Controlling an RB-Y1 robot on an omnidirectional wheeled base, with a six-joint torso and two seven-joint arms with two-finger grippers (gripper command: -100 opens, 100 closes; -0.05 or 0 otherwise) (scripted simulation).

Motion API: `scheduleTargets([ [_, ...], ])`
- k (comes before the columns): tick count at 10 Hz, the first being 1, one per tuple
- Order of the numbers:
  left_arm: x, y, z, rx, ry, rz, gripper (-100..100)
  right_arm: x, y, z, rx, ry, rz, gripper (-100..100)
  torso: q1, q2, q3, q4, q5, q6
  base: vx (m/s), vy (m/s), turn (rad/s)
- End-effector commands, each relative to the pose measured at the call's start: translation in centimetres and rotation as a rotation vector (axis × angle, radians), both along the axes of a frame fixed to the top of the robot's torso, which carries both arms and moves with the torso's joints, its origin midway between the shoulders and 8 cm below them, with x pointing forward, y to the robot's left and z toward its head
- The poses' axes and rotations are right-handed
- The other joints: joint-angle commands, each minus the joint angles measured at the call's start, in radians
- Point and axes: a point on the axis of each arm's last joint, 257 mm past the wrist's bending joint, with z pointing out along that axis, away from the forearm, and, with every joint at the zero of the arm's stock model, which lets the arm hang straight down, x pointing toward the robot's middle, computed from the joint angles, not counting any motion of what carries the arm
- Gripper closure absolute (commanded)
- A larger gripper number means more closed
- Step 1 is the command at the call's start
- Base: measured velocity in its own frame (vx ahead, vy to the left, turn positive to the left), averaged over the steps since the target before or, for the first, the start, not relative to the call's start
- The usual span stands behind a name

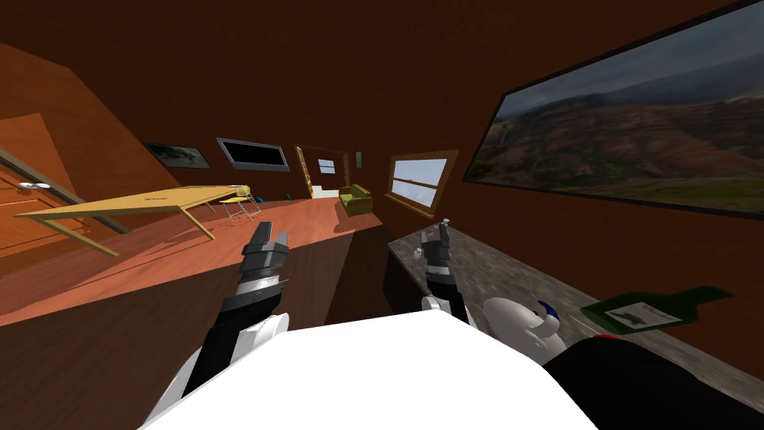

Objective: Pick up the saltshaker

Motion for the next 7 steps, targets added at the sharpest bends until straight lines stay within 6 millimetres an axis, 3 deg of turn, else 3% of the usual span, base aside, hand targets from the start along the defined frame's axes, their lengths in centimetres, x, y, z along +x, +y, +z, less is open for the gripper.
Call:
scheduleTargets([
  [1,0.0,0.0,0.0,0.000,0.000,0.000,0,0.6,0.6,-0.8,-0.048,0.024,0.015,-100,0.000,0.000,0.000,0.000,0.000,0.000,-0.004,0.027,-0.034],
  [7,0.0,0.0,0.0,0.000,0.000,0.000,0,3.9,2.4,-5.4,-0.260,0.139,0.041,-100,0.006,0.002,0.001,0.000,0.001,0.000,-0.023,0.076,-0.061],
])
